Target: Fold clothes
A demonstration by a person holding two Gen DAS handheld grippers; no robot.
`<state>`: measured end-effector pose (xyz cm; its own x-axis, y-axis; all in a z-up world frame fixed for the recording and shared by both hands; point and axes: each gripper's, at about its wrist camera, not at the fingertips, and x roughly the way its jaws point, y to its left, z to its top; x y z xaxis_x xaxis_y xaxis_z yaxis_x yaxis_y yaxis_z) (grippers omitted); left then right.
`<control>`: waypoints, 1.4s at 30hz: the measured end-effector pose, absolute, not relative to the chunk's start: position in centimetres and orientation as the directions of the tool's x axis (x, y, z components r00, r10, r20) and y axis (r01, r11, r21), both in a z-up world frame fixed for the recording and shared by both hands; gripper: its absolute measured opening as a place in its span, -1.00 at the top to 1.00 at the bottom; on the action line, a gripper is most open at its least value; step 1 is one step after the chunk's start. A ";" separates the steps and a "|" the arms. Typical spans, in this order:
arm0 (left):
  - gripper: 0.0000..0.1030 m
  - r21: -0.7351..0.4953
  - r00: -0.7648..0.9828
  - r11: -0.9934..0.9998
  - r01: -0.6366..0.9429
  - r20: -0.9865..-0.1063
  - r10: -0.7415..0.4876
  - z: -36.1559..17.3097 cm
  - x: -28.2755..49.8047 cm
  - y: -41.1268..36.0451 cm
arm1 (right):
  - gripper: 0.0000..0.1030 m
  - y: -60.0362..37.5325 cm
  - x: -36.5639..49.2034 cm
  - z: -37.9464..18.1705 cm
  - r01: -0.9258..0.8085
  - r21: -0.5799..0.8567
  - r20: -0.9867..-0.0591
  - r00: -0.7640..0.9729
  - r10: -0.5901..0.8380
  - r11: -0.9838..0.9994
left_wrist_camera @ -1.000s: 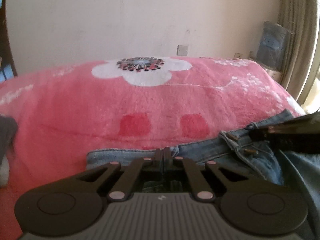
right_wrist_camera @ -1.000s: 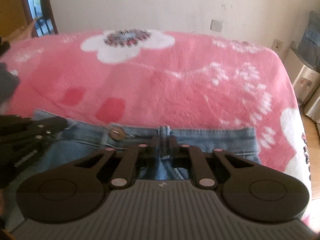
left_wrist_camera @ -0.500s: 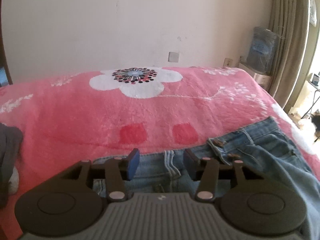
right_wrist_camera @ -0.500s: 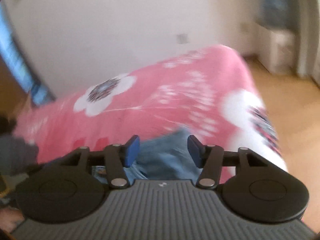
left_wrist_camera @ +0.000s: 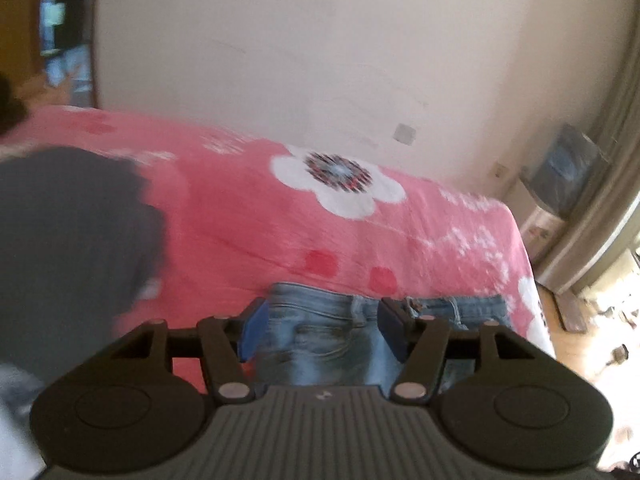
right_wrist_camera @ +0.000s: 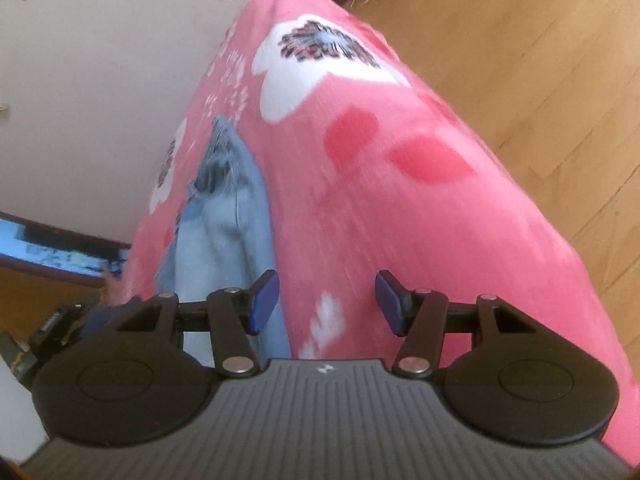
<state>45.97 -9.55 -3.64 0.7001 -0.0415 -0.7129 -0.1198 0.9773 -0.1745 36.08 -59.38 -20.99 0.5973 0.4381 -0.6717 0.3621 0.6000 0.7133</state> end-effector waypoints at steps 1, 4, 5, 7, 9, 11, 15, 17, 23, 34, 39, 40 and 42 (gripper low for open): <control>-0.25 -0.144 0.699 0.981 -0.134 -0.715 -0.010 -1.7 44.7 -9.2 | -0.03 -59.5 35.5 -20.8 0.345 0.713 -0.668 0.597 0.443 0.610; -0.41 -0.043 0.720 0.985 -0.170 -0.687 0.094 3.6 41.0 -8.4 | -0.03 -59.7 34.3 -19.3 0.268 0.724 -0.641 0.603 0.476 0.635; -0.47 -0.015 0.734 0.983 -0.186 -0.667 0.128 5.2 39.8 -8.3 | -0.03 -59.8 33.9 -18.6 0.233 0.732 -0.624 0.607 0.492 0.640; -0.60 -0.012 0.757 0.974 -0.224 -0.632 0.166 7.2 37.2 -7.7 | -0.03 -60.1 33.1 -17.1 0.159 0.727 -0.600 0.620 0.505 0.668; -0.63 -0.078 0.774 0.965 -0.249 -0.616 0.149 7.4 34.8 -7.0 | -0.03 -60.1 32.2 -15.6 0.090 0.715 -0.574 0.641 0.509 0.694; -0.64 -0.138 0.786 0.961 -0.241 -0.609 0.110 6.3 32.3 -6.5 | -0.03 -59.8 31.0 -14.7 0.040 0.707 -0.550 0.658 0.513 0.706; -0.64 -0.195 0.784 0.961 -0.195 -0.620 0.033 1.5 27.0 -5.8 | -0.03 -57.5 27.2 -14.8 -0.053 0.704 -0.504 0.666 0.550 0.709; -0.64 -0.226 0.776 0.960 -0.168 -0.631 -0.013 -0.9 23.9 -5.1 | -0.03 -55.1 25.1 -15.8 -0.086 0.726 -0.478 0.650 0.591 0.682; -0.68 -0.222 0.734 0.974 -0.037 -0.668 -0.124 -5.1 14.9 -3.1 | -0.03 -47.8 19.3 -17.3 -0.134 0.795 -0.399 0.620 0.676 0.592; -0.69 -0.167 0.624 0.985 0.052 -0.764 -0.163 -15.8 7.0 -2.0 | -0.21 -36.5 13.0 -14.5 -0.216 0.712 -0.489 0.531 0.692 0.669; -0.64 -0.083 0.616 0.997 0.007 -0.785 -0.069 -17.7 6.4 -2.3 | -0.54 -30.5 13.0 -14.9 -0.215 0.637 -0.641 0.386 0.664 0.740; -0.64 -0.088 0.614 0.996 -0.007 -0.786 -0.065 -18.2 6.2 -2.1 | -0.54 -29.4 12.9 -14.9 -0.219 0.618 -0.667 0.362 0.651 0.755; -0.64 -0.112 0.616 0.993 -0.034 -0.784 -0.067 -19.2 6.2 -1.9 | -0.60 -27.3 13.1 -14.8 -0.247 0.572 -0.707 0.335 0.622 0.782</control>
